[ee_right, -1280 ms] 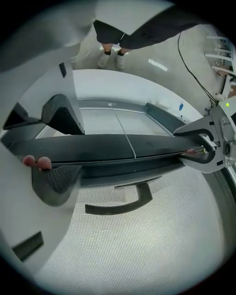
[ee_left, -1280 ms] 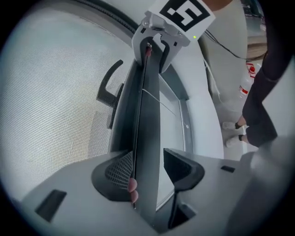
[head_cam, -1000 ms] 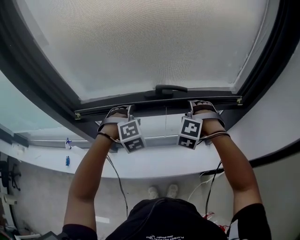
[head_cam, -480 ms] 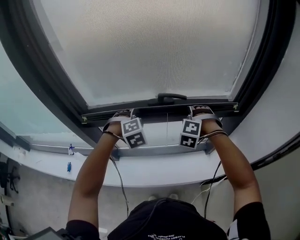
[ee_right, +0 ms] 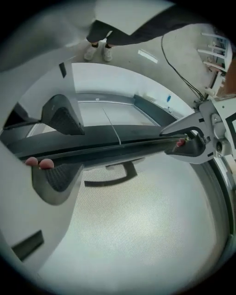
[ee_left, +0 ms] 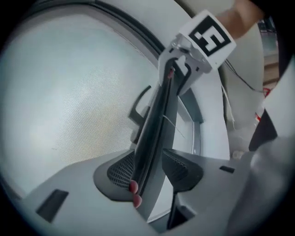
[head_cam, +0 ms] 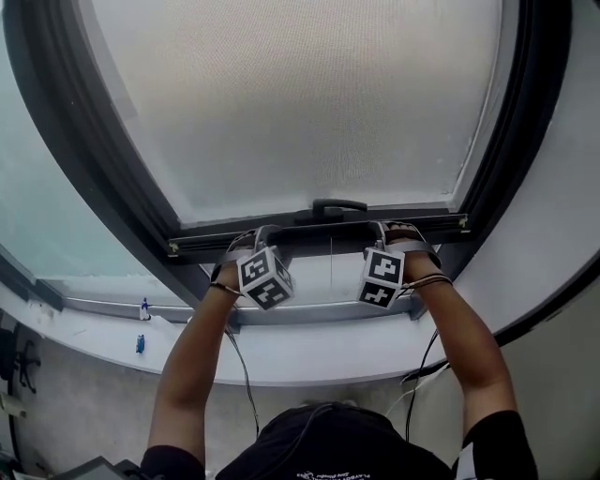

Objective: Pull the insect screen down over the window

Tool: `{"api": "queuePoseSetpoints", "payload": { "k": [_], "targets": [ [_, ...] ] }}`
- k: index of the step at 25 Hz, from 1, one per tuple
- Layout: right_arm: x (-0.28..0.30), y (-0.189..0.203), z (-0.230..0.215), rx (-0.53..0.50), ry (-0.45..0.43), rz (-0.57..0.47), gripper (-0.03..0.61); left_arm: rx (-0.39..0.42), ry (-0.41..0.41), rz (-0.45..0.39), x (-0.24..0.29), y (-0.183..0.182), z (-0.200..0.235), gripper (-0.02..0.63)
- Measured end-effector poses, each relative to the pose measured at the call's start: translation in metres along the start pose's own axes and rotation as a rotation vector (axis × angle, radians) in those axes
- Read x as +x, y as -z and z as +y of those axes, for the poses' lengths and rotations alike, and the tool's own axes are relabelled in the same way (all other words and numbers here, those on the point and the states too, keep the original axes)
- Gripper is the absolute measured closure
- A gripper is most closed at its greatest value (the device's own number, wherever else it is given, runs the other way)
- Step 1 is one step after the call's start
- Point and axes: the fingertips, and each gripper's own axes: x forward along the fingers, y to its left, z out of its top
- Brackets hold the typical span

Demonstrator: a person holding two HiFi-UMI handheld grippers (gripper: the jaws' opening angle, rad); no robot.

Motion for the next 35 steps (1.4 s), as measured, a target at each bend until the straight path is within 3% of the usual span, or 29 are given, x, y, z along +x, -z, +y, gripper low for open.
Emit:
{"api": "queuePoseSetpoints", "payload": {
  "k": [5,9,12,17,20,28,35],
  "targets": [
    [-0.038,-0.018,-0.02,0.189,0.111,-0.165,0.382,-0.24,-0.066,-0.208,-0.037,-0.037,0.014,0.43],
    [-0.07,-0.027,-0.037,0.353,0.202,-0.307,0.391,-0.435,-0.142,-0.337,-0.066,-0.05,0.019,0.496],
    [-0.096,-0.029,-0.046,0.474,0.267,-0.404,0.457,-0.549,-0.206,-0.416,-0.089,-0.055,0.019,0.558],
    [-0.135,-0.028,-0.046,0.664,0.359,-0.508,0.571,-0.71,-0.274,-0.471,-0.113,-0.051,0.003,0.611],
    [-0.15,-0.026,-0.035,0.771,0.38,-0.54,0.574,-0.8,-0.293,-0.471,-0.122,-0.038,-0.007,0.611],
    [-0.188,-0.028,0.011,0.984,0.4,-0.598,0.574,-0.876,-0.306,-0.536,-0.167,-0.015,-0.041,0.611],
    [-0.23,-0.05,0.058,1.049,0.409,-0.588,0.574,-0.91,-0.289,-0.558,-0.217,0.016,-0.079,0.611]
  ]
}}
